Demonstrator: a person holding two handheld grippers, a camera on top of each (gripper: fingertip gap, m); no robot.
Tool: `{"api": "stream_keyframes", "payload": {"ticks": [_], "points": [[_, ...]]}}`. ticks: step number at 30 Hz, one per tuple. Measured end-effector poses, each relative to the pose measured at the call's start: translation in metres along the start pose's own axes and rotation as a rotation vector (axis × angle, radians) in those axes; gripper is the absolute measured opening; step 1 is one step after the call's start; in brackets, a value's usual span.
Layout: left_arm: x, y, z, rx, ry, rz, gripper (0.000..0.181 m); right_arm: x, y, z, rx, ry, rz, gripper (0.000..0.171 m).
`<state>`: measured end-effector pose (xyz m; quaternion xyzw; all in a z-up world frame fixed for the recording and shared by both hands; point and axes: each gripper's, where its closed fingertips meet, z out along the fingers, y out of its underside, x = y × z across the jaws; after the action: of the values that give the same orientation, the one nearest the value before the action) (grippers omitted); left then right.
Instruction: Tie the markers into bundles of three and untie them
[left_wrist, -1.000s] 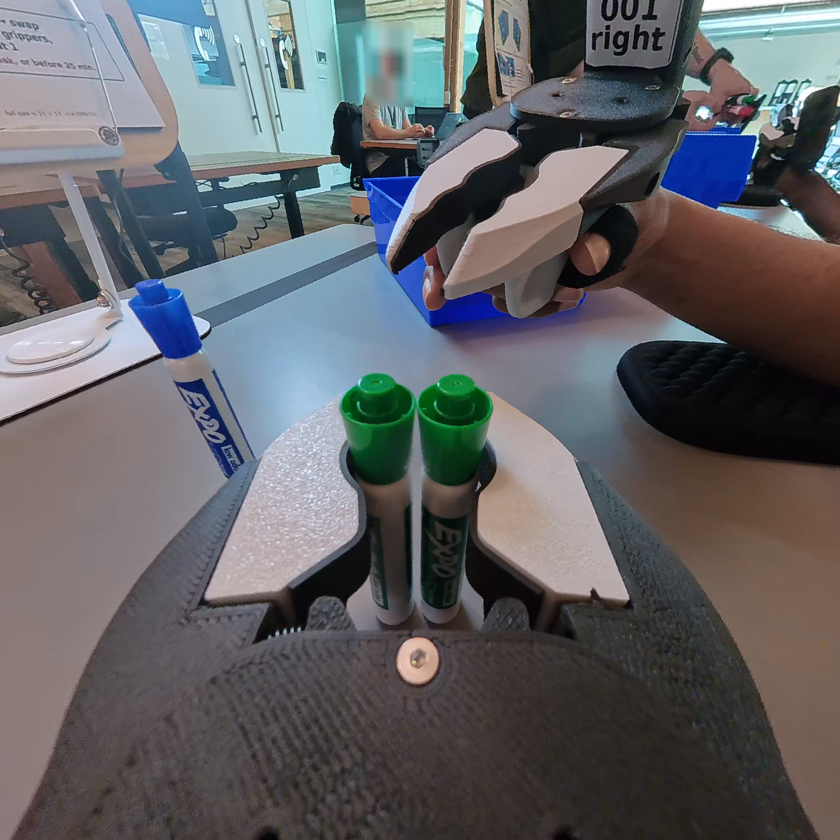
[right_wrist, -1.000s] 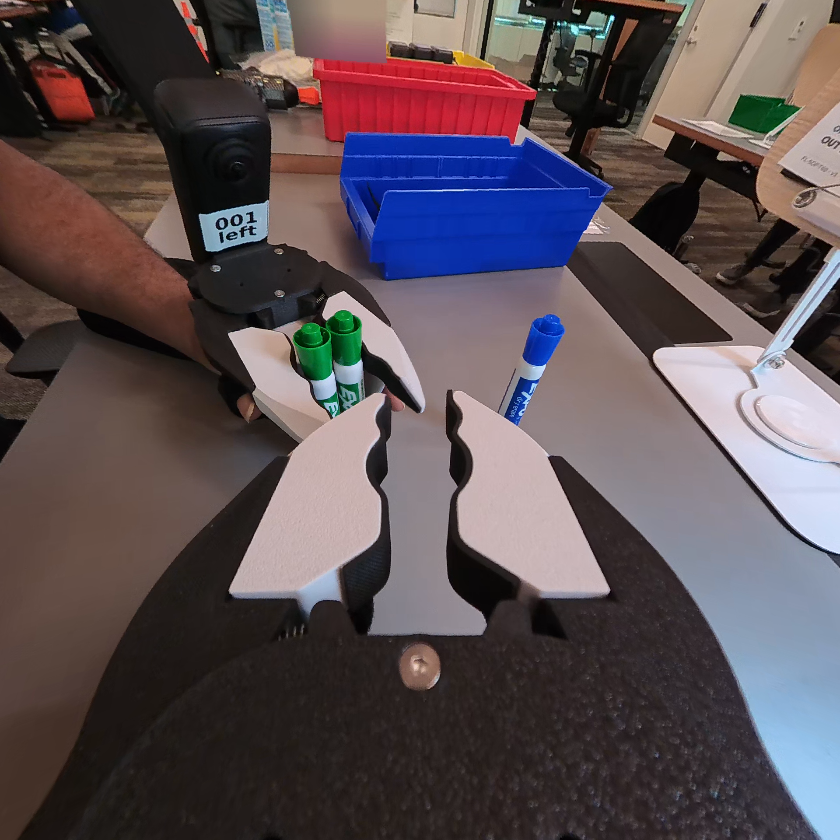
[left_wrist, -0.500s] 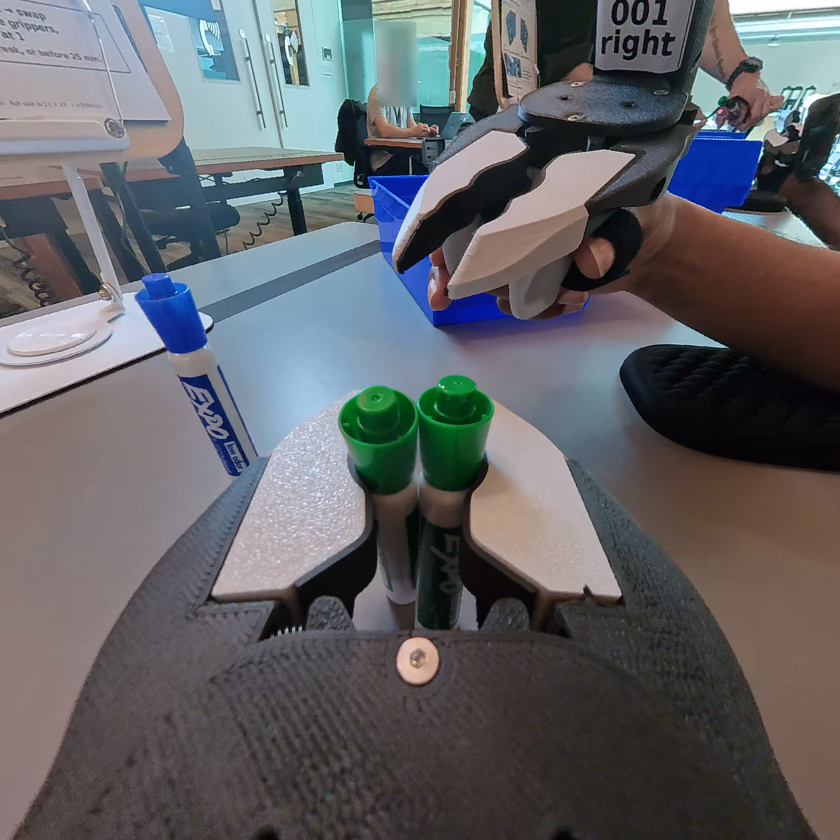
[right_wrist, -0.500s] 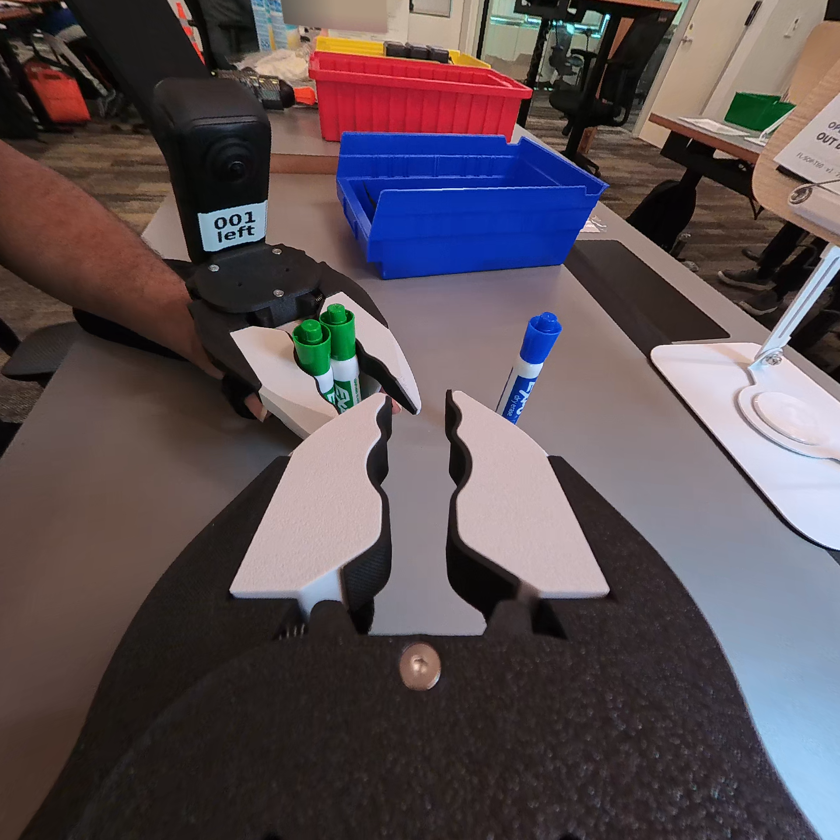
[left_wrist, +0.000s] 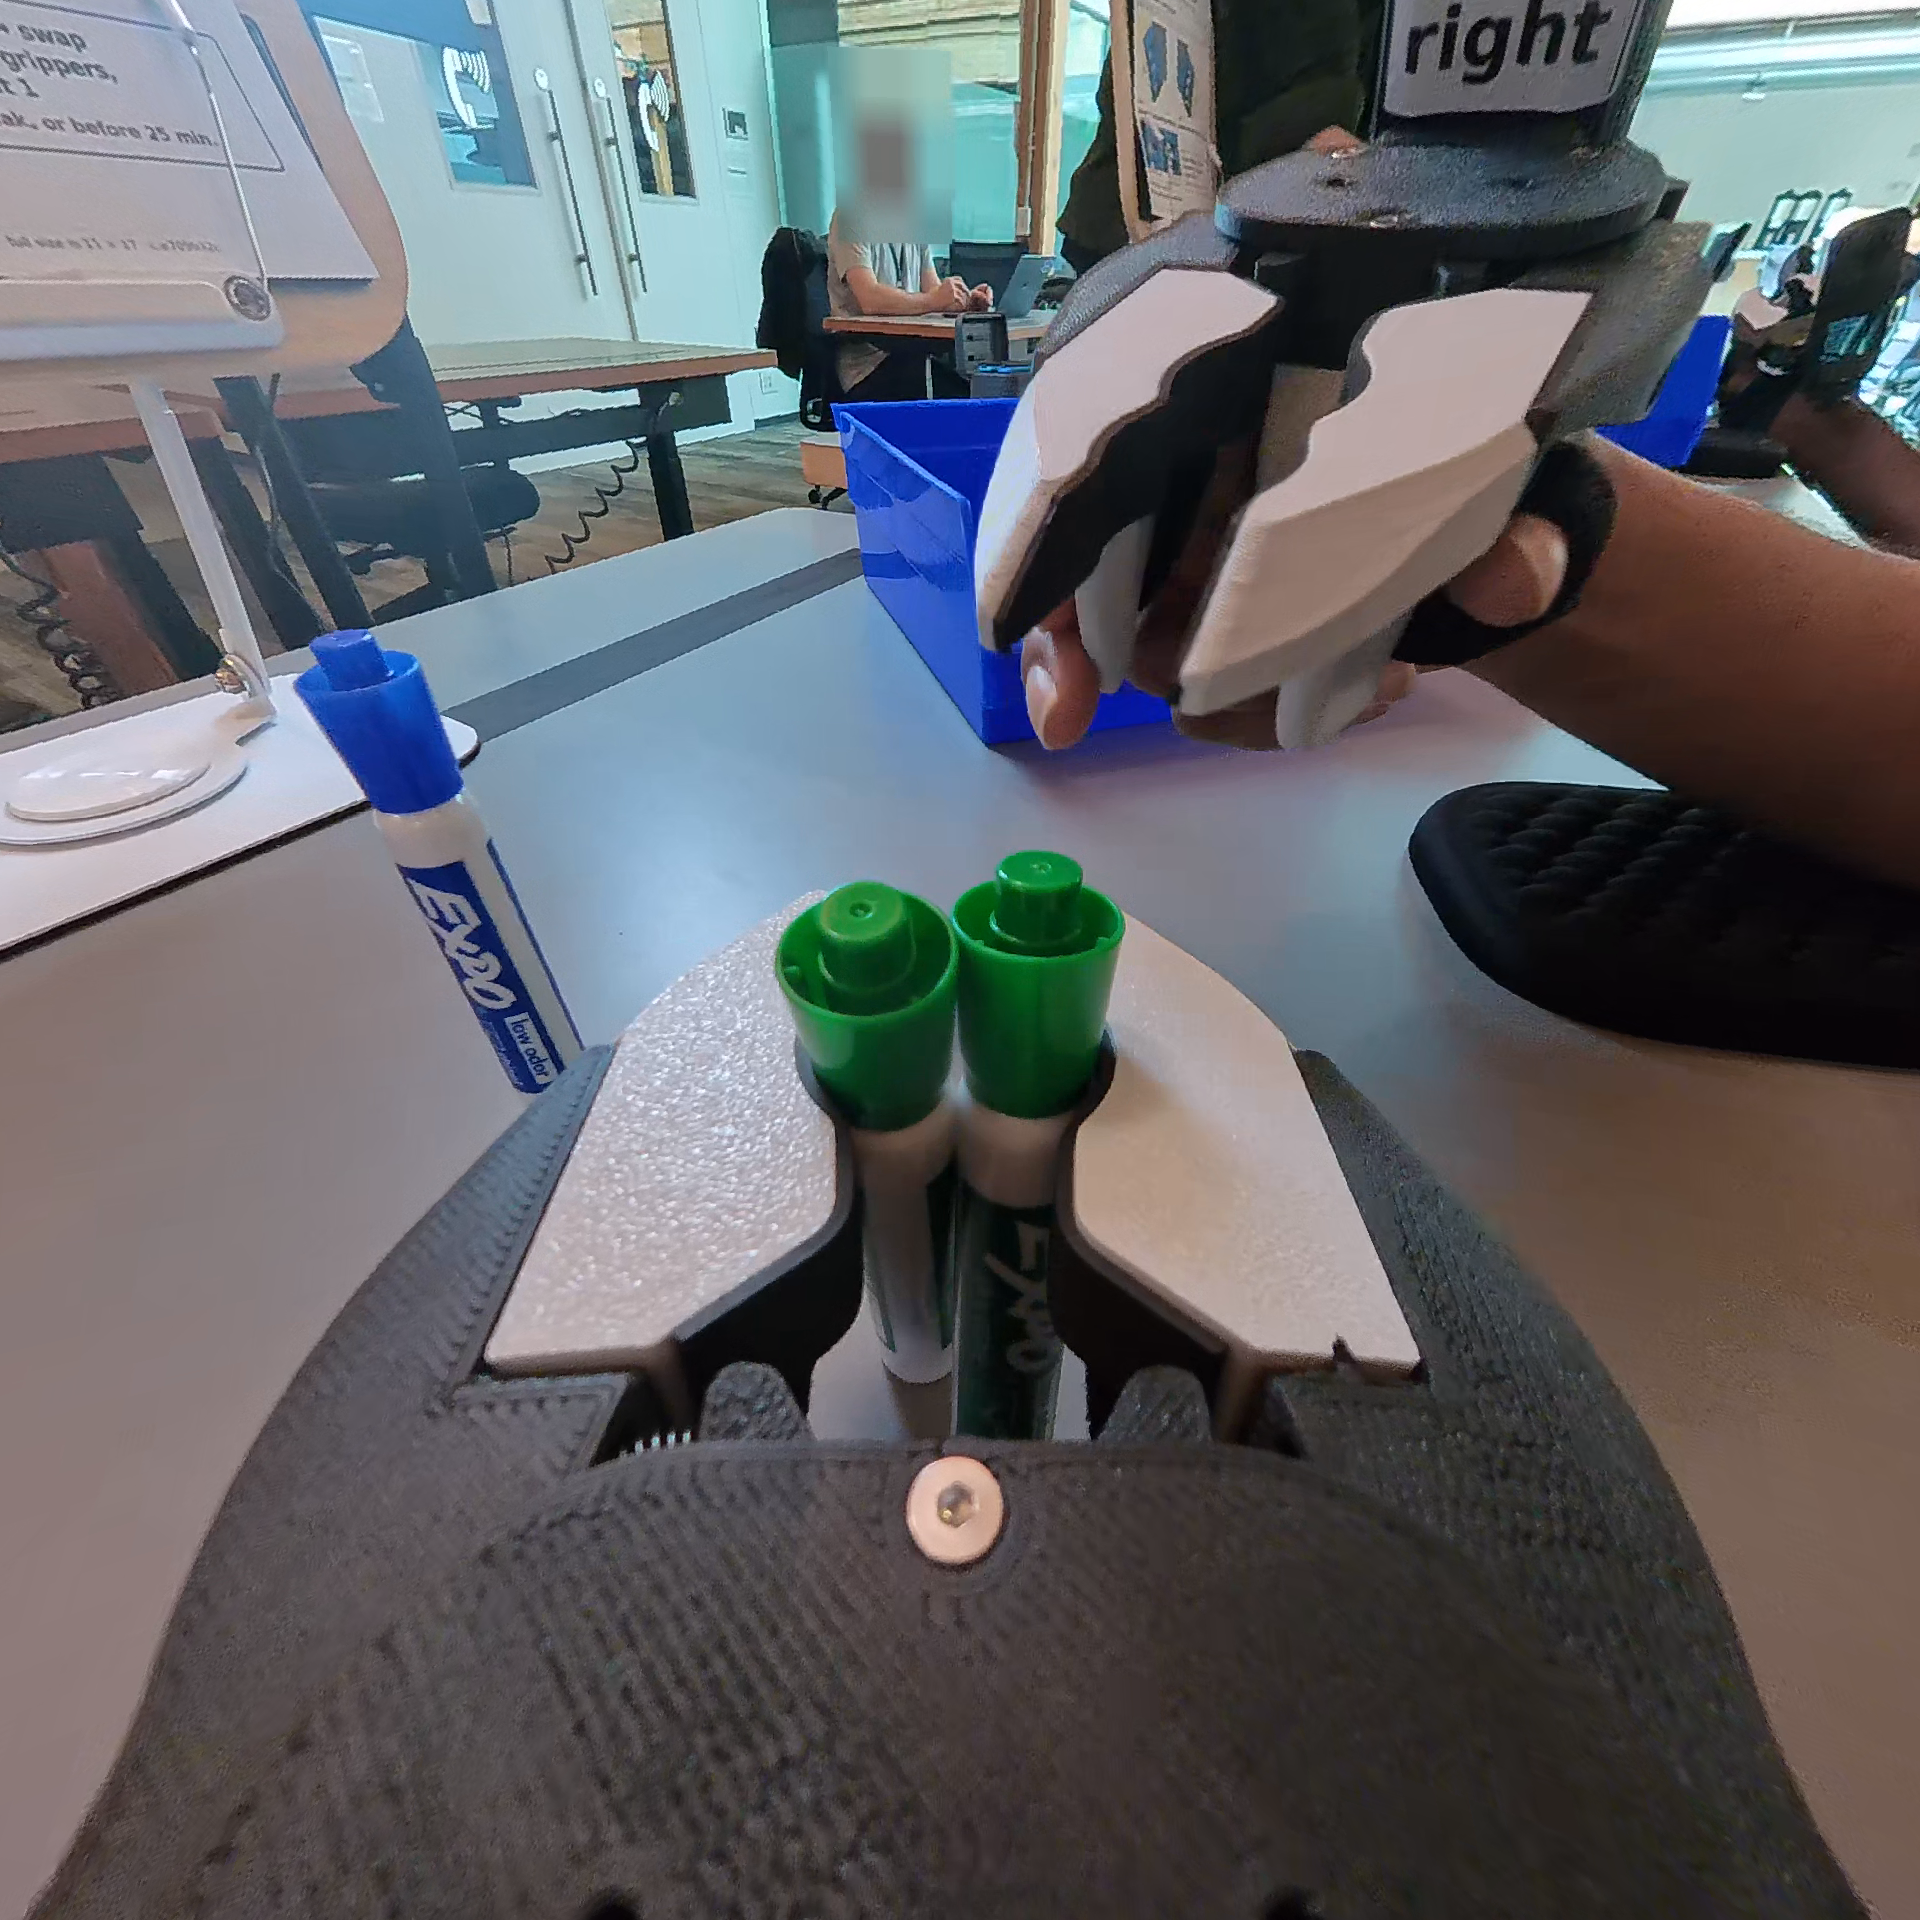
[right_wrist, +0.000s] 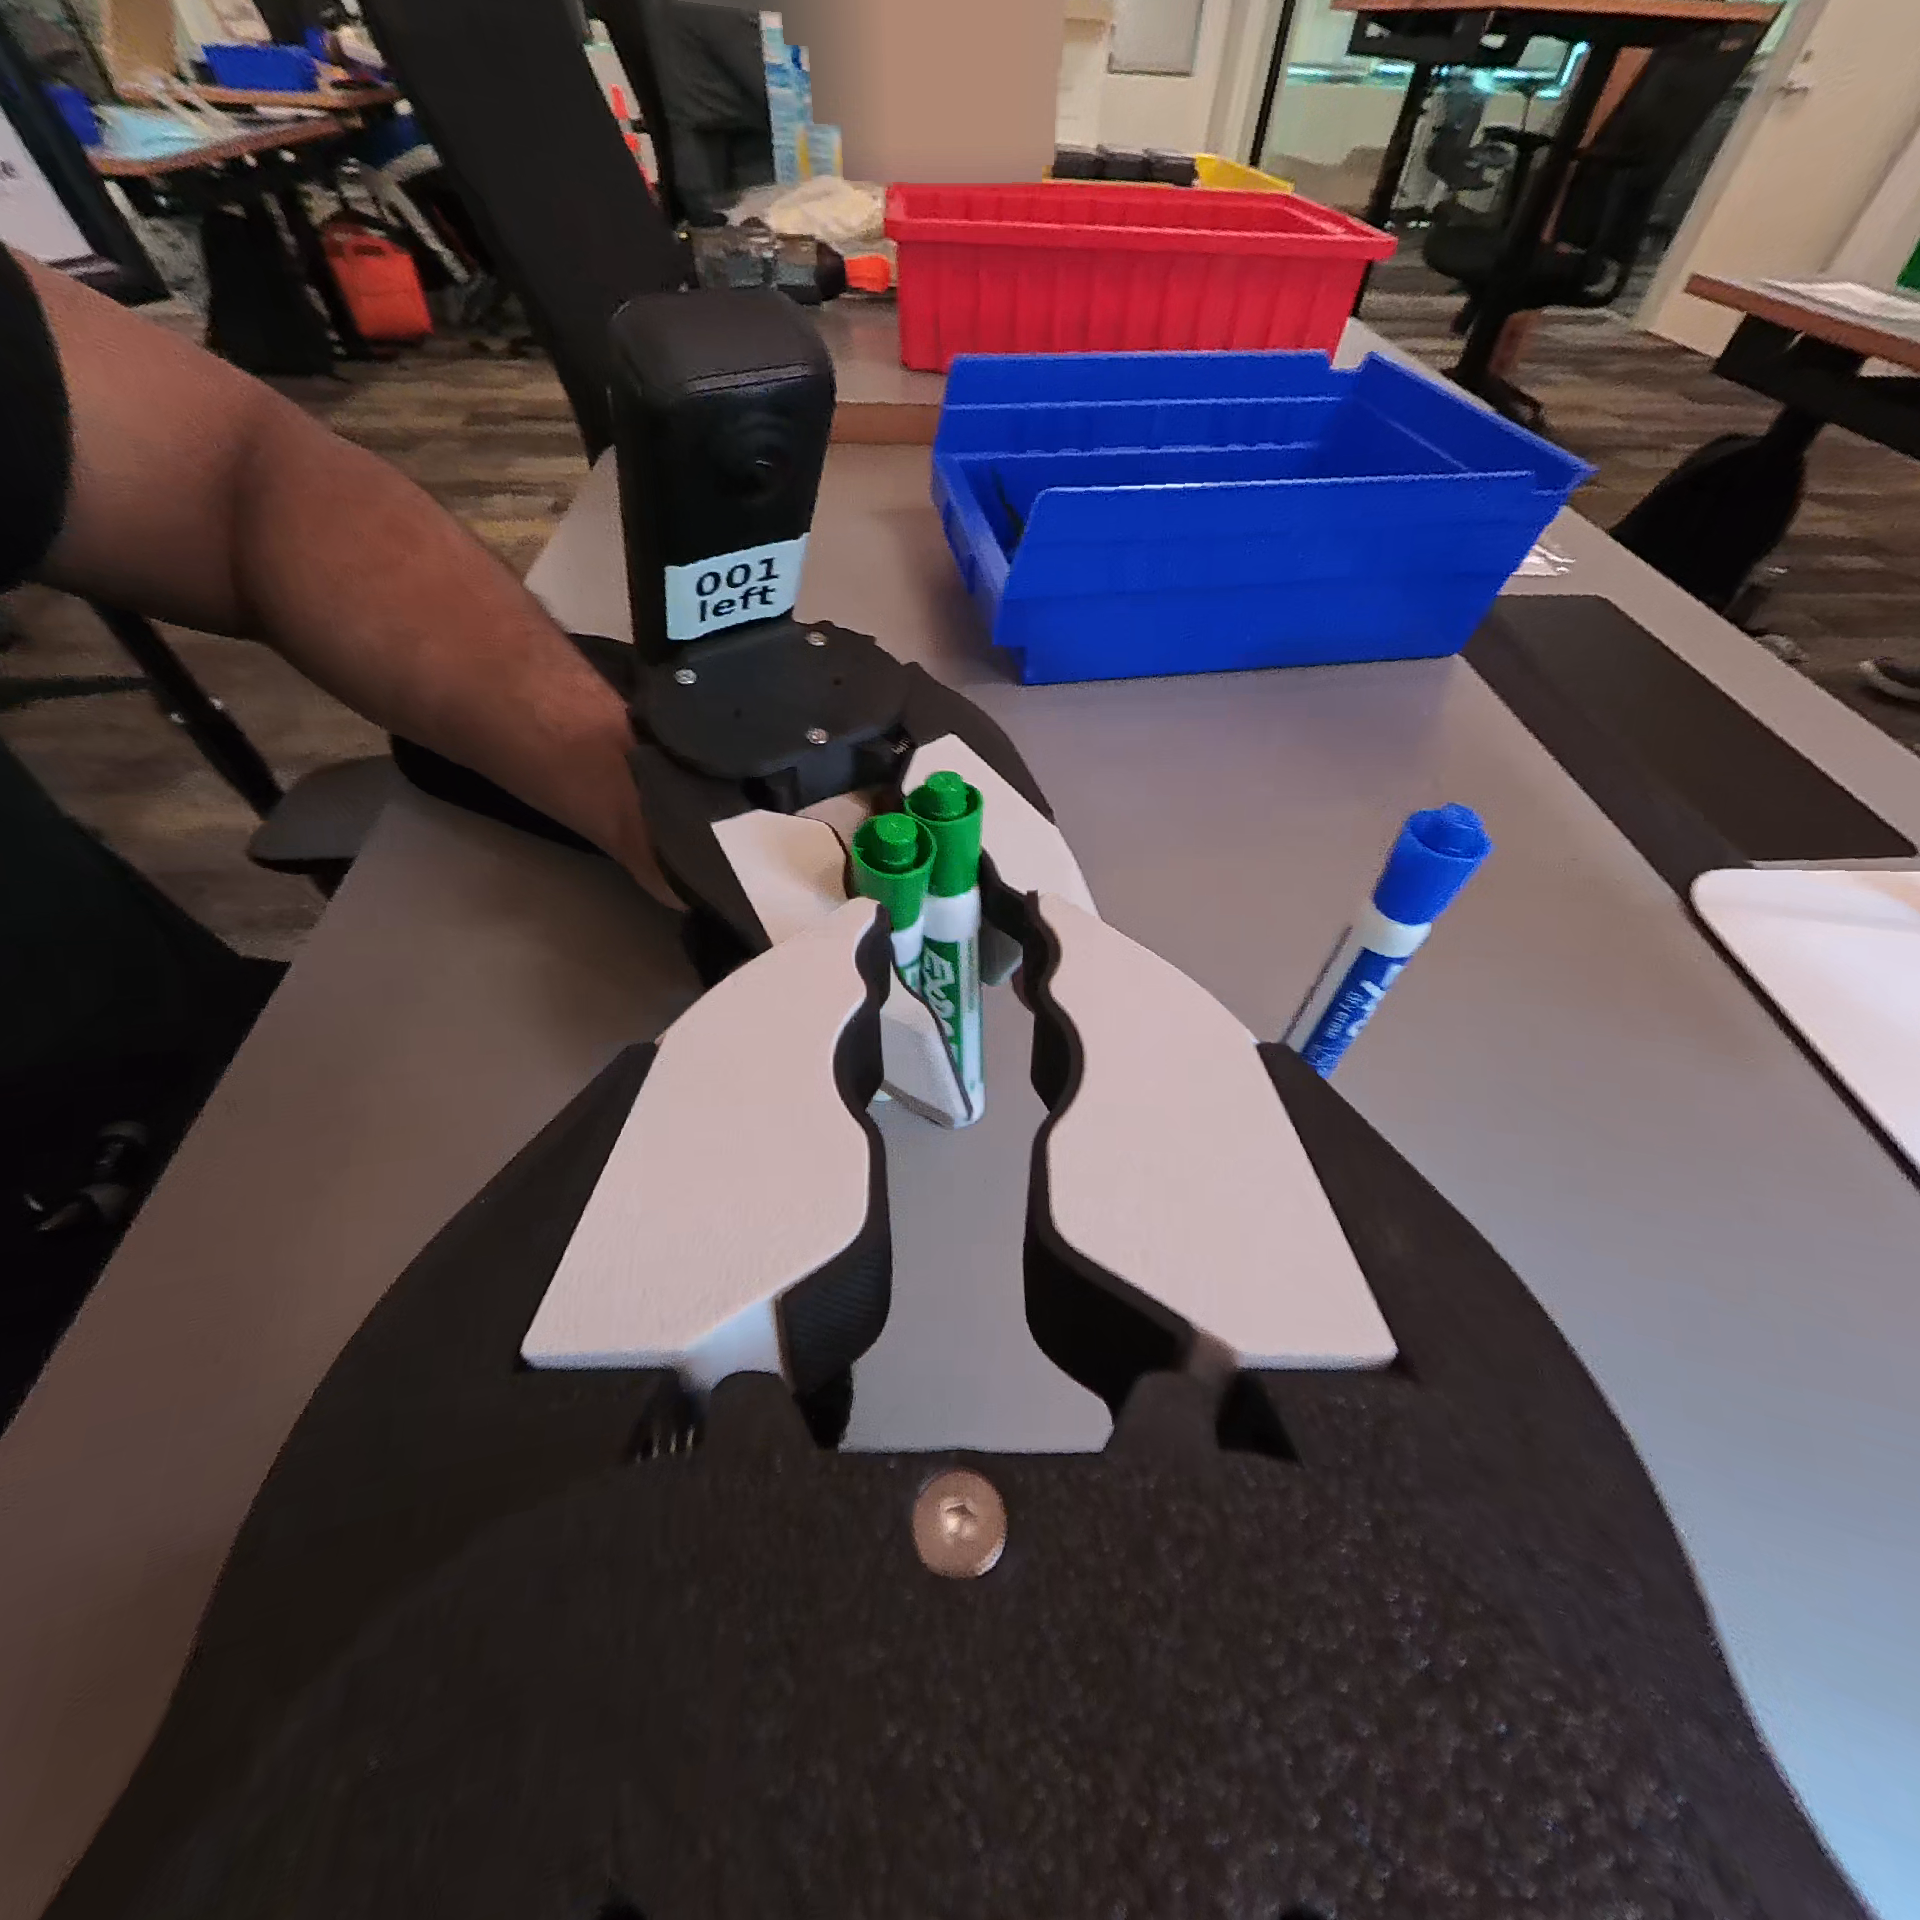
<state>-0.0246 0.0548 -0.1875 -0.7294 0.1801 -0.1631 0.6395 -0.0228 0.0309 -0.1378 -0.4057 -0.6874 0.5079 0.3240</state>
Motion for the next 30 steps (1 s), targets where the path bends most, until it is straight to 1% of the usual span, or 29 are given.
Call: {"api": "stream_keyframes", "payload": {"ticks": [6, 16, 18, 19, 23, 30], "points": [[0.003, -0.002, 0.000, 0.005, 0.006, 0.023, 0.039, -0.018, 0.008, 0.022, -0.094, -0.015, -0.026, 0.028], [0.008, -0.002, 0.001, 0.008, 0.032, 0.025, 0.039, -0.014, 0.011, 0.036, -0.127, 0.059, 0.038, 0.031], [0.009, -0.001, 0.001, 0.002, 0.032, 0.019, 0.039, -0.013, 0.013, 0.040, -0.138, 0.071, 0.054, 0.030], [0.008, 0.000, 0.001, -0.001, 0.029, 0.017, 0.039, -0.014, 0.013, 0.041, -0.139, 0.072, 0.053, 0.026], [0.006, 0.000, 0.000, -0.002, 0.024, 0.007, 0.039, -0.014, 0.013, 0.042, -0.147, 0.093, 0.029, 0.021], [0.005, 0.001, 0.000, -0.011, 0.026, 0.003, 0.039, -0.012, 0.013, 0.041, -0.190, 0.144, -0.016, 0.021]]}}
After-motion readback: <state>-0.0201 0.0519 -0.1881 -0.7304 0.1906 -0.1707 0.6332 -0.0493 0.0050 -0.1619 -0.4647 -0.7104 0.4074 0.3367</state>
